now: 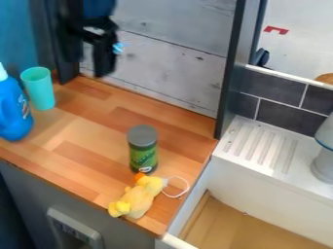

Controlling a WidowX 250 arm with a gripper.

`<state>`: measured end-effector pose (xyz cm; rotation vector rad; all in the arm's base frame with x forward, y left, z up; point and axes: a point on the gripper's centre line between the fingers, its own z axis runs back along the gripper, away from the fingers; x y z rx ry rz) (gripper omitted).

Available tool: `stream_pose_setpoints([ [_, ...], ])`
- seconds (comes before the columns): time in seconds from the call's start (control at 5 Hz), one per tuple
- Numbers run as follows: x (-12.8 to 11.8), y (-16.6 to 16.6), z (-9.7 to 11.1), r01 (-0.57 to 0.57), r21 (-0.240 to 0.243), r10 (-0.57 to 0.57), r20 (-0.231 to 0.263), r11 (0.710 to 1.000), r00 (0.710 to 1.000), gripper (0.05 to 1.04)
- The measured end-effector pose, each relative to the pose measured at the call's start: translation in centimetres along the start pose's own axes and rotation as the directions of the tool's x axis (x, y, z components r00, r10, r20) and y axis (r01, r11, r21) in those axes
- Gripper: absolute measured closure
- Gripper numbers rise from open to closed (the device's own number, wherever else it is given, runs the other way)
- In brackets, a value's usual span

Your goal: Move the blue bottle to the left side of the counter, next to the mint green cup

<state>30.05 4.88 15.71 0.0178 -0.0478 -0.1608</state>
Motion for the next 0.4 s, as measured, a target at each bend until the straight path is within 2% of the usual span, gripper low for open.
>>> stream_pose_setpoints([
  [0.2,0.4,-4.0,-0.8,-0.042,-0.043,0.041,-0.021,0.998,0.999,0.081],
  [0.4,0.0,-5.9,-2.4,-0.056,-0.075,0.054,-0.032,0.996,0.998,0.081],
])
